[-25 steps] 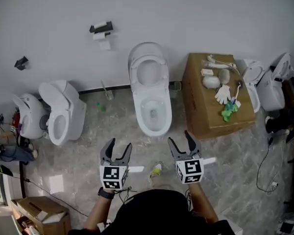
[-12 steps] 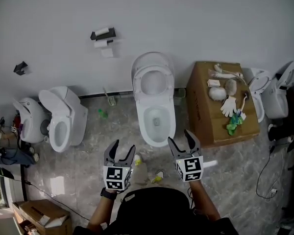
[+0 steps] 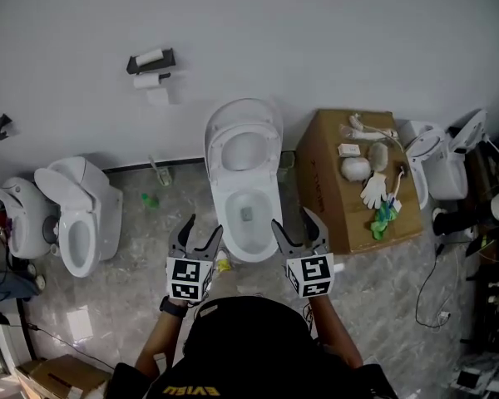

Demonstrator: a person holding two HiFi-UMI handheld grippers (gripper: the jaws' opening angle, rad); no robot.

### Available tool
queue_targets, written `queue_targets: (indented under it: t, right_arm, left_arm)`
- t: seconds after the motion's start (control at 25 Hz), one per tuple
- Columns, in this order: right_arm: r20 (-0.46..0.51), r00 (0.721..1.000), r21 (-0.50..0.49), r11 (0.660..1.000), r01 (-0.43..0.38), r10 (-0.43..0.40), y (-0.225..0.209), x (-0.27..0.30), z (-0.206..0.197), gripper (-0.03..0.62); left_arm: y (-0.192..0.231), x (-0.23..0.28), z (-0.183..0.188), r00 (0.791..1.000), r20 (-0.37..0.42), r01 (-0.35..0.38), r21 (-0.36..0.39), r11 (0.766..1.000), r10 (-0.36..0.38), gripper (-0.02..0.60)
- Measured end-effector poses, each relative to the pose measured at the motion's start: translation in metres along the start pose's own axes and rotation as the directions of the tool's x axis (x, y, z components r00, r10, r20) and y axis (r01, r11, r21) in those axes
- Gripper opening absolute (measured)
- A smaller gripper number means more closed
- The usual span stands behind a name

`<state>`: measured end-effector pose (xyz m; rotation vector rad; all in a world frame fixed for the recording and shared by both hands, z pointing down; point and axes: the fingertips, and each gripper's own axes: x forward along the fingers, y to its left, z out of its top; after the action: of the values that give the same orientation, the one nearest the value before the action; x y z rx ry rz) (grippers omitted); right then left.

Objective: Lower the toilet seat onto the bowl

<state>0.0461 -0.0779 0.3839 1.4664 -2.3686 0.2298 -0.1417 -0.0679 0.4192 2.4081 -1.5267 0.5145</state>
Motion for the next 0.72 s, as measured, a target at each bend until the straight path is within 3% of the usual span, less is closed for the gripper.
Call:
queue_targets:
  t: [0.16, 0.4, 0.56, 0.72]
  right_arm:
    - [-0.028, 0.999, -0.024, 0.999, 0.021, -0.022, 0.001, 0.046, 0.018, 0.287]
    - [-0.091, 0.995, -0.042, 0.999, 0.029, -0.033, 0.001, 0.101, 0.027, 0.288]
    - [-0.148, 0.989, -0.055, 0.998, 0.021, -0.029, -0.017, 0.12, 0.012, 0.287]
    - [-0.153, 0.988, -0.061, 0.998, -0.025, 0.016, -0.041, 0.148, 0.0, 0.287]
  left_arm:
    - [0.028, 0.041, 0.024, 0.997, 0.019, 0.07, 0.007, 0.998, -0.07, 0.288]
    - [0.065, 0.095, 0.024, 0.99, -0.008, 0.142, 0.009, 0.99, -0.142, 0.289]
    - [0.069, 0.122, 0.018, 0.988, -0.039, 0.151, -0.003, 0.988, -0.151, 0.288]
    - [0.069, 0.141, 0.018, 0.991, -0.069, 0.115, 0.013, 0.993, -0.114, 0.288]
